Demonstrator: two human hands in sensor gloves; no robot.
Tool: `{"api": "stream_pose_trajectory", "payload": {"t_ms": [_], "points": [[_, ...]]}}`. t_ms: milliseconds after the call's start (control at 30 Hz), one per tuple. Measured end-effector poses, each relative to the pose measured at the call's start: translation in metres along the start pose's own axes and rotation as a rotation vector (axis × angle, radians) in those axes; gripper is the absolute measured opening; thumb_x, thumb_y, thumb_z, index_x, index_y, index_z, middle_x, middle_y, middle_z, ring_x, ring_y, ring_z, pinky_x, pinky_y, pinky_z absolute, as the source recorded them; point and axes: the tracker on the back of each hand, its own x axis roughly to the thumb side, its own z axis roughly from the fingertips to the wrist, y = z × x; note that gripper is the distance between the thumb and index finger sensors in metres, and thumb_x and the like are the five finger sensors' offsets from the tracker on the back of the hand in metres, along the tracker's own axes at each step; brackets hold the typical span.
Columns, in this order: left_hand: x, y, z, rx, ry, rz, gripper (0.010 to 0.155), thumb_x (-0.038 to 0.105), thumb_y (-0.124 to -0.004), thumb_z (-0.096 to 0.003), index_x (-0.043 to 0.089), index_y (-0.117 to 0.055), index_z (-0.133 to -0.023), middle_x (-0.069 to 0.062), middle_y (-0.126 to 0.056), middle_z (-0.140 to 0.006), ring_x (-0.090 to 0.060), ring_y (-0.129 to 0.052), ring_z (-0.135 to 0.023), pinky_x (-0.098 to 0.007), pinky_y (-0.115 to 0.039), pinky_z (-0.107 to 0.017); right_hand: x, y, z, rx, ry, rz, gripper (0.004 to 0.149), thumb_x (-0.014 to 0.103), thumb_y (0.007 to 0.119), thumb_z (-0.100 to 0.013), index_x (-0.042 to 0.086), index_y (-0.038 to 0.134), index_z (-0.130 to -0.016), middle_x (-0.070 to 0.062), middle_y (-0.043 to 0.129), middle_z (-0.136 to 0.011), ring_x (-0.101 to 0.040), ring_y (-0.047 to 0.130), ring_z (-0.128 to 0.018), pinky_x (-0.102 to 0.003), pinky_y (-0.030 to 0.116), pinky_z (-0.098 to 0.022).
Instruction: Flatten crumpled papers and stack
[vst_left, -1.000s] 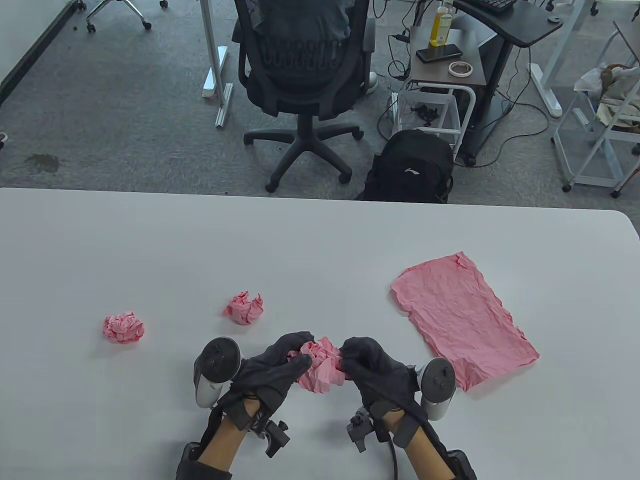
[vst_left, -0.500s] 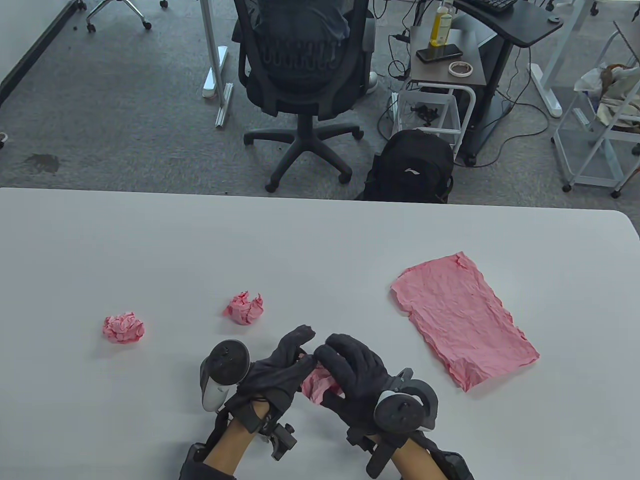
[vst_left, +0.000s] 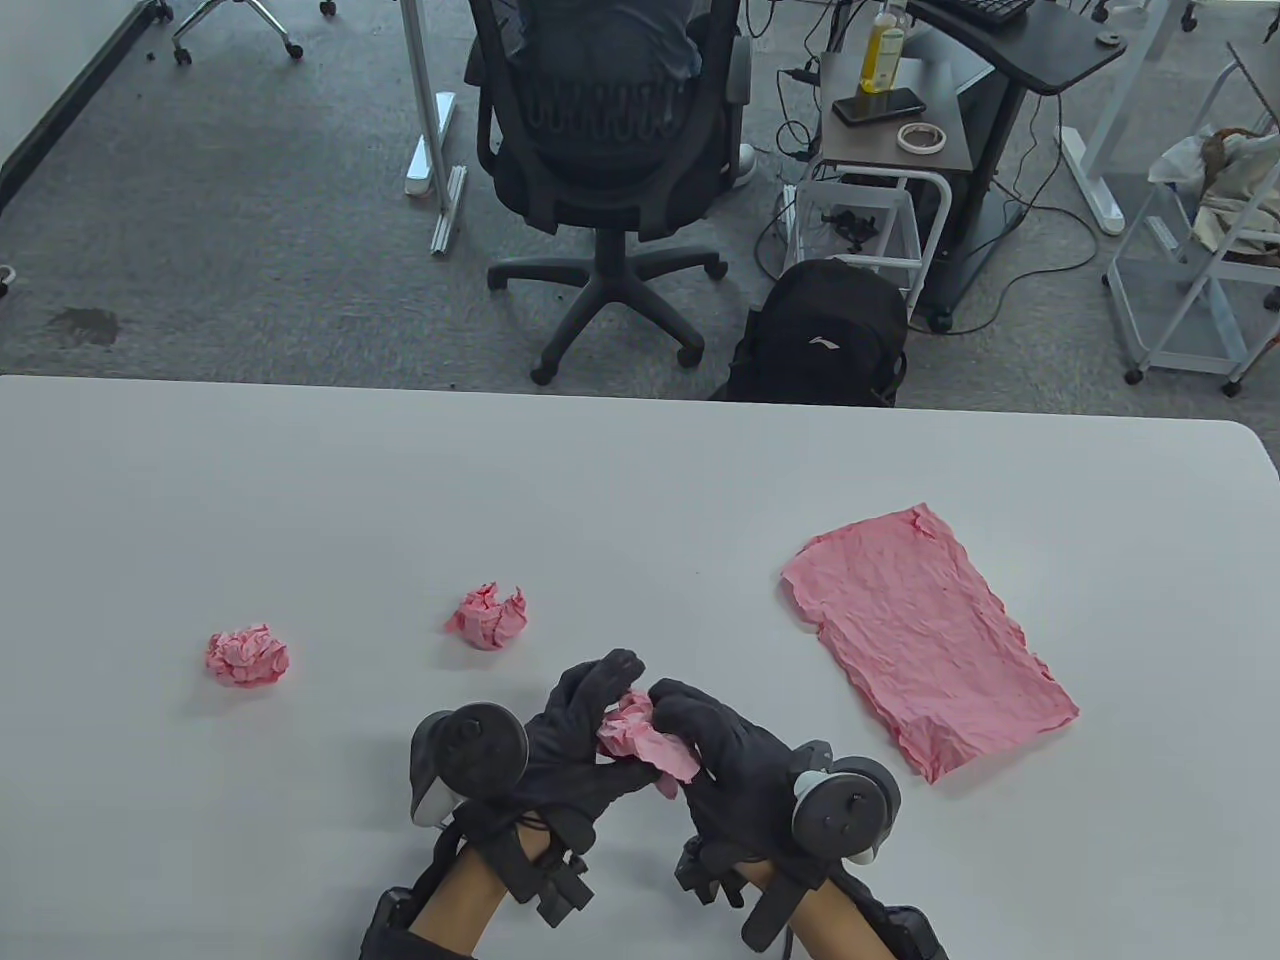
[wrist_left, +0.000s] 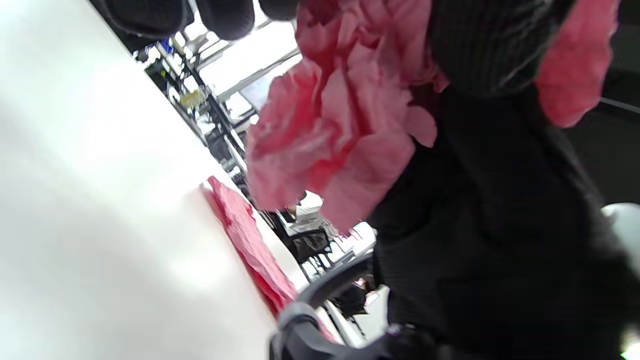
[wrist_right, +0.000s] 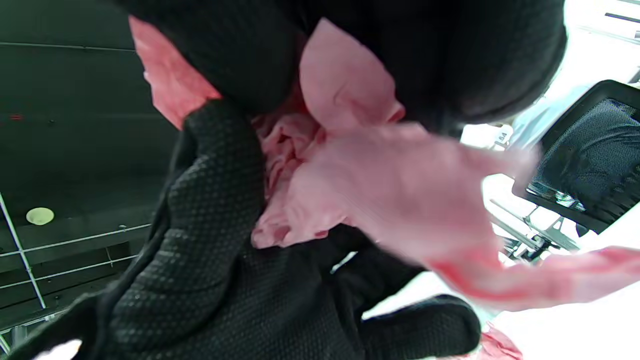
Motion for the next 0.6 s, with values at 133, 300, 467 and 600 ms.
{"api": "stream_pose_trajectory", "payload": {"t_ms": [133,300,467,600], "points": [[-0.003,-0.001,-0.001,-0.029,-0.011,0.114,0.076,0.056,-0.082,-0.0527,0.038,-0.042,-0.115,0.001,-0.048,-0.121,-0.032,-0.063,-0.113,-0.061,-0.058,-0.078,-0.016,-0.001,-0.004,0.09,0.173,-0.174,0.041,0.029,0.076,-0.051,0.017,0.074,-0.09,-0.022,0.085,-0.09,-0.048,0.092,-0.068,-0.056,0.079,-0.046],[0.0,0.008,0.003,0.07,-0.014,0.002,0.062,0.051,-0.078,-0.0557,0.042,-0.05,-0.11,0.006,-0.058,-0.114,-0.025,-0.07,-0.107,-0.056,-0.059,-0.08,-0.042,-0.002,0.004,0.047,0.379,-0.326,0.04,0.028,0.075,-0.051,0.017,0.073,-0.09,-0.018,0.08,-0.094,-0.048,0.083,-0.077,-0.059,0.072,-0.05],[-0.01,0.016,0.004,0.095,0.044,-0.033,0.074,0.064,-0.084,-0.048,0.035,-0.057,-0.111,0.001,-0.071,-0.097,-0.023,-0.082,-0.078,-0.053,-0.067,-0.072,-0.047,-0.005,0.004,-0.002,0.354,-0.656,0.041,0.029,0.072,-0.053,0.018,0.068,-0.092,-0.016,0.08,-0.095,-0.045,0.083,-0.078,-0.058,0.071,-0.054],[-0.019,0.018,0.004,0.089,0.075,0.034,0.069,0.063,-0.086,-0.0473,0.03,-0.069,-0.105,0.0,-0.079,-0.088,-0.024,-0.086,-0.069,-0.054,-0.07,-0.068,-0.048,0.002,0.005,0.001,0.367,-0.715,0.041,0.029,0.073,-0.053,0.017,0.068,-0.092,-0.015,0.082,-0.093,-0.046,0.08,-0.08,-0.06,0.068,-0.055]]}}
